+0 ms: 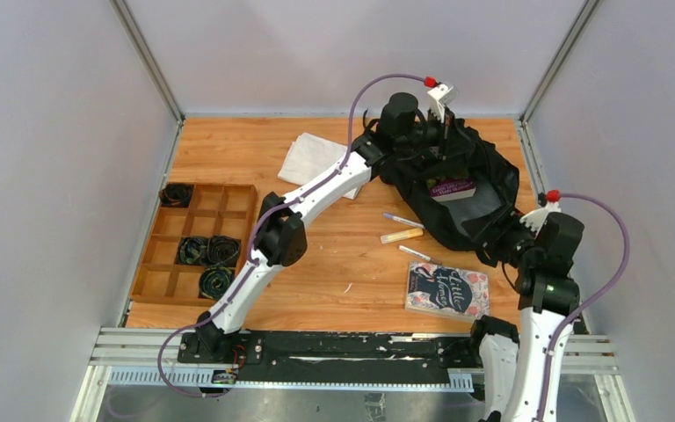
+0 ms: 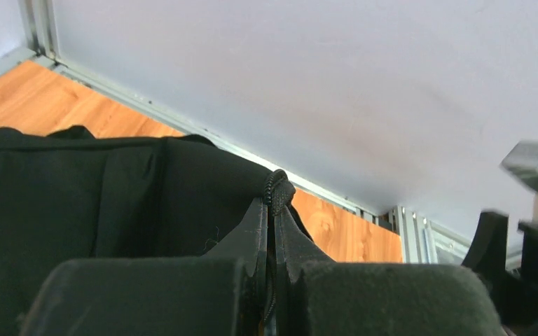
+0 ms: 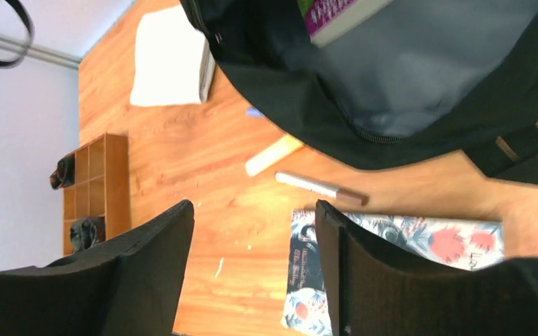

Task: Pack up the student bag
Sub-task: Place the book in the student bag, then adjust the student bag at the center of the board, then move the stationery to the center of the board.

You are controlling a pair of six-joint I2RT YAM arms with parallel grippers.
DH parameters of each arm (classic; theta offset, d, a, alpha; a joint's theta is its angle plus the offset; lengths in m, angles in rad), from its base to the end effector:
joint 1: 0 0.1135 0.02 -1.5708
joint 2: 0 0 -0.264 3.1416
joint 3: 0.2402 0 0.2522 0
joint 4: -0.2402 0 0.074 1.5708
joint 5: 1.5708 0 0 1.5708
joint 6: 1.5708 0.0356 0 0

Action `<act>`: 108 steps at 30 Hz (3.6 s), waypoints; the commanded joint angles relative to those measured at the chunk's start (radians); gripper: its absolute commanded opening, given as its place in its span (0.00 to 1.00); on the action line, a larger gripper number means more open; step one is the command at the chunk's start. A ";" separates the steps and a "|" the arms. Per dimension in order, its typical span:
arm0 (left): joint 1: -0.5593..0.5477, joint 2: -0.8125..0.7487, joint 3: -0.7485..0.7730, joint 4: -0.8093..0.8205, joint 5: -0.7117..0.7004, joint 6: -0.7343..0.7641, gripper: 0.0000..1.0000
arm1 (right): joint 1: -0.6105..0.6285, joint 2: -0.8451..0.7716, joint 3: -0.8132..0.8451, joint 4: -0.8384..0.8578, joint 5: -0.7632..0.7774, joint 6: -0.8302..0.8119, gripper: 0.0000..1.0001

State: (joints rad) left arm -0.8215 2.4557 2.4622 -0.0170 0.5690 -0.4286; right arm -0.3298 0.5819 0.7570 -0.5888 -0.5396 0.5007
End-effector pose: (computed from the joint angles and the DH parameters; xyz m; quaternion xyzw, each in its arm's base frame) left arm 0.3761 -0.4325 0.3412 0.3268 0.6306 -0.5568 0.4307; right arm 0.1251 -0.0235 0.3183 0.1922 0.7972 0.2673 0.5061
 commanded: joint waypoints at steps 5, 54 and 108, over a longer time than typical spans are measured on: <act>-0.012 0.094 0.145 0.176 -0.090 -0.042 0.00 | 0.004 -0.014 -0.098 -0.186 -0.068 -0.058 0.32; 0.359 -0.878 -1.272 -0.182 -0.380 -0.200 1.00 | 0.731 1.426 1.004 -0.232 0.920 -0.407 0.00; 0.004 0.090 -0.510 0.183 -0.325 -0.715 0.70 | 0.250 1.109 0.737 0.097 0.323 -0.115 0.00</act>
State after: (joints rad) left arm -0.8070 2.5668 2.0144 0.1349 0.2432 -1.1366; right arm -0.0555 1.7046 1.4670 -0.5396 -0.2100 0.3717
